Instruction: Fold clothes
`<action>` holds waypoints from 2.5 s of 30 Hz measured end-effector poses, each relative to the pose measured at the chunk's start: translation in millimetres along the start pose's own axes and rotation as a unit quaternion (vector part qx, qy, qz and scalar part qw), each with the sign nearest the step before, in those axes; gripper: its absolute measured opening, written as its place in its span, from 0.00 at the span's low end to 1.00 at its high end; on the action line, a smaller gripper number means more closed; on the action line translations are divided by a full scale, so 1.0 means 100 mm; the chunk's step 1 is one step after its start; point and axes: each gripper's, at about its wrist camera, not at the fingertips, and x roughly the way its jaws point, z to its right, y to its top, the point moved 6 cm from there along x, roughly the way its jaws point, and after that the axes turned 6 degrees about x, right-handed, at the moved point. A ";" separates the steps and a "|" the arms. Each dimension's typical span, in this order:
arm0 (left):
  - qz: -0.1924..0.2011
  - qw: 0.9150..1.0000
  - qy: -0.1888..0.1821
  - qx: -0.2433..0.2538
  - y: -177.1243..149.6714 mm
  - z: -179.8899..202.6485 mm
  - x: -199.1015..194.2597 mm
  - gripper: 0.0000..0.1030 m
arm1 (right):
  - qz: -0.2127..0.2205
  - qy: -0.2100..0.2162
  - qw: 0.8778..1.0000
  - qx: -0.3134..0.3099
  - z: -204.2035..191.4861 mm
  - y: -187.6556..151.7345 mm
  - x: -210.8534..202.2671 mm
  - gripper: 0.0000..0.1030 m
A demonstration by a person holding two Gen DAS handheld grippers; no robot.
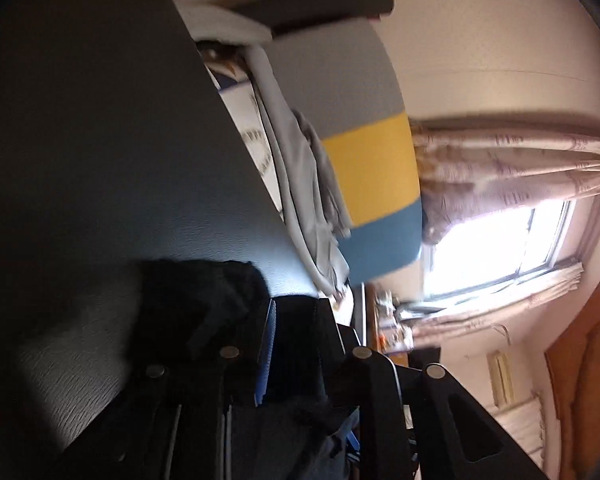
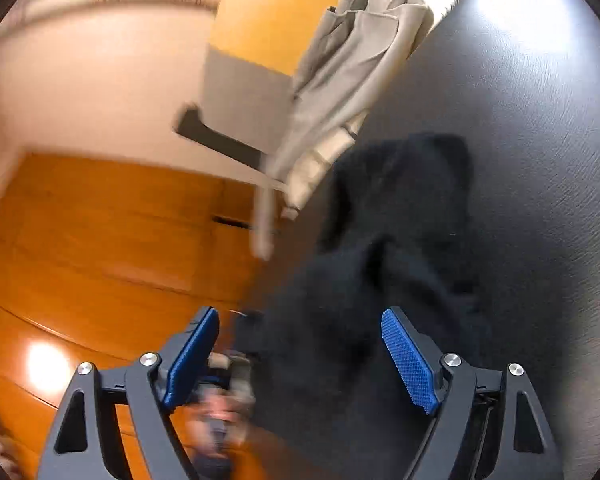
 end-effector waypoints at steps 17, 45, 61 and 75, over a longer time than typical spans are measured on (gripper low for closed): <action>-0.137 0.982 0.088 0.093 -1.31 -0.24 -0.34 0.04 | -0.027 -0.074 0.997 0.013 0.79 -0.78 -0.61 0.00; -0.174 0.964 0.086 0.180 -1.96 0.35 -0.60 0.22 | -0.013 -0.068 0.996 -0.049 0.19 -1.41 -0.32 0.20; -0.188 0.945 0.087 0.252 -1.64 0.61 -0.10 0.22 | 0.062 -0.024 0.998 -0.008 -0.11 -0.17 -0.12 0.42; -0.113 0.943 0.162 0.270 -1.00 0.35 -0.33 0.27 | 0.077 -0.219 0.946 -0.228 -0.28 -0.72 -0.53 0.65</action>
